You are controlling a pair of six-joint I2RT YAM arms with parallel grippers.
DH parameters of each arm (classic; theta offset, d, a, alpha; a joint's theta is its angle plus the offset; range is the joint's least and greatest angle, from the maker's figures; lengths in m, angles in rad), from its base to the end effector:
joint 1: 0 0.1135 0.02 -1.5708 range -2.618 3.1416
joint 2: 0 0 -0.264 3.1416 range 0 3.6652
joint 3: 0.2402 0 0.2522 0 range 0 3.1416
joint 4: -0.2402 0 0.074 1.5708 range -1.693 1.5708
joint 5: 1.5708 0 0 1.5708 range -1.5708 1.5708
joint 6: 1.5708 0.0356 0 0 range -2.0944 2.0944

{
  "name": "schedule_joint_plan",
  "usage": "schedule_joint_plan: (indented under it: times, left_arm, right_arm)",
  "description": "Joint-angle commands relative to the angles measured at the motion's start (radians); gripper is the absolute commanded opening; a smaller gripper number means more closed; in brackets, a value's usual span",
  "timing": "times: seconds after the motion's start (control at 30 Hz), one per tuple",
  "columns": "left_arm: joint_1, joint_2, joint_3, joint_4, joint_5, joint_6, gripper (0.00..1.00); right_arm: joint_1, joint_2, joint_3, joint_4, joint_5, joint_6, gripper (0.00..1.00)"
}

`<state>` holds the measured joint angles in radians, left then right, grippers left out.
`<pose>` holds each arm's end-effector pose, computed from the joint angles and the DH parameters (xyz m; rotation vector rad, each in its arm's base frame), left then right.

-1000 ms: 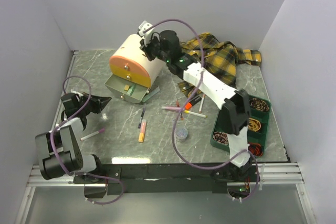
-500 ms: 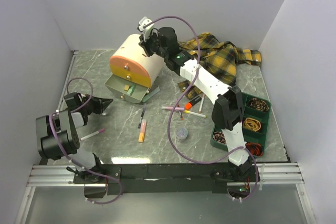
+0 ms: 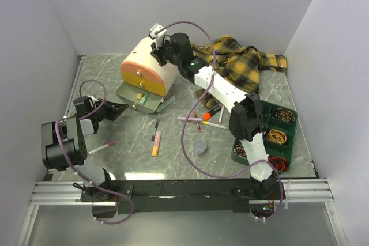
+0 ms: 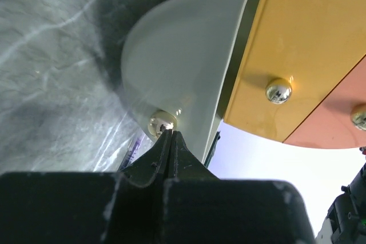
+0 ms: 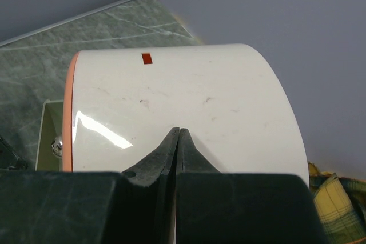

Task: Sort the stationery into containers
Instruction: Close the drawer in the storage box.

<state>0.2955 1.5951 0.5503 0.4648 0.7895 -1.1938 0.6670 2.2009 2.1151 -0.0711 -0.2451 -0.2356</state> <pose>0.2792 0.0586 0.1414 -1.1334 1.9649 -1.3497 0.4126 0.3359 0.3486 -0.9249 1.4880 0.5282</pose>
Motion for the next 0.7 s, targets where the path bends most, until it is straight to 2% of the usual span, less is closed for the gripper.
schedule_joint_plan:
  times: [0.0,0.67]
  left_arm:
    - [-0.01,-0.008,0.034,0.029,0.03,-0.001,0.01]
    - [-0.073,0.086,0.125,0.041,0.043,-0.021,0.01]
  right_arm:
    - [-0.003,0.006,0.045,-0.01,-0.01,0.013,0.0]
    - [-0.003,0.022,0.02,-0.035,-0.031,0.041,0.0]
